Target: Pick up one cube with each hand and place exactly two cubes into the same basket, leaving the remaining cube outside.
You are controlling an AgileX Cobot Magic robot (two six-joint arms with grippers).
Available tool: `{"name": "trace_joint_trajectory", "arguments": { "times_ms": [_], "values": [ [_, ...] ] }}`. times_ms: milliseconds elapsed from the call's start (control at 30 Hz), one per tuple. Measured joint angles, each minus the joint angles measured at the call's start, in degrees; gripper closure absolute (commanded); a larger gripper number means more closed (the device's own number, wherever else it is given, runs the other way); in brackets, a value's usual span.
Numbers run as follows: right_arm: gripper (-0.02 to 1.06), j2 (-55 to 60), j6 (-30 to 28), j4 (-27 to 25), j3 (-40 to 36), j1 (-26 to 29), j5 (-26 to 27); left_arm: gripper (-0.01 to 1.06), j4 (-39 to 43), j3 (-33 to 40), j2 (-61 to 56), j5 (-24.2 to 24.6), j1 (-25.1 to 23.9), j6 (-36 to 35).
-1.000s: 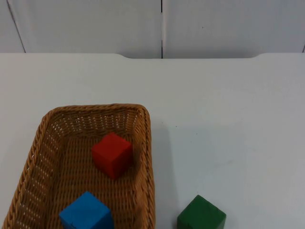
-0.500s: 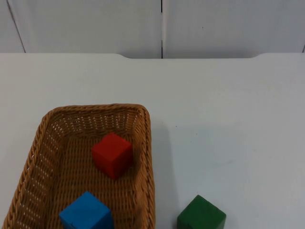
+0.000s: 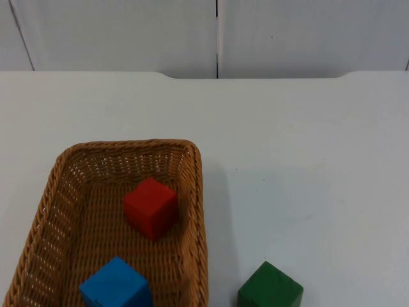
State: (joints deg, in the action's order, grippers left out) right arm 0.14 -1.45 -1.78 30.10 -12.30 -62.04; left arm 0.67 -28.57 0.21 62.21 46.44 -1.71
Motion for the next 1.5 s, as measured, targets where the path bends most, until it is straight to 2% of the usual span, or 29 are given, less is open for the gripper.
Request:
{"name": "trace_joint_trajectory", "arguments": {
  "times_ms": [500,967,1233,1500],
  "values": [
    [-0.01,0.00,0.00,0.00,0.00,5.36,0.00,0.00,0.00,0.00,0.00,0.00,0.00,0.00],
    [-0.01,0.00,0.24,0.00,0.00,5.45,0.00,0.00,0.00,0.00,0.00,0.00,-0.44,0.00],
    [-0.01,0.00,0.24,0.00,0.00,5.45,0.00,0.00,0.00,0.00,0.00,0.00,-6.84,0.00],
    [-0.01,0.00,0.24,0.00,0.00,5.45,0.00,0.00,0.00,0.00,0.00,0.00,-16.06,0.00]
  ]
}}
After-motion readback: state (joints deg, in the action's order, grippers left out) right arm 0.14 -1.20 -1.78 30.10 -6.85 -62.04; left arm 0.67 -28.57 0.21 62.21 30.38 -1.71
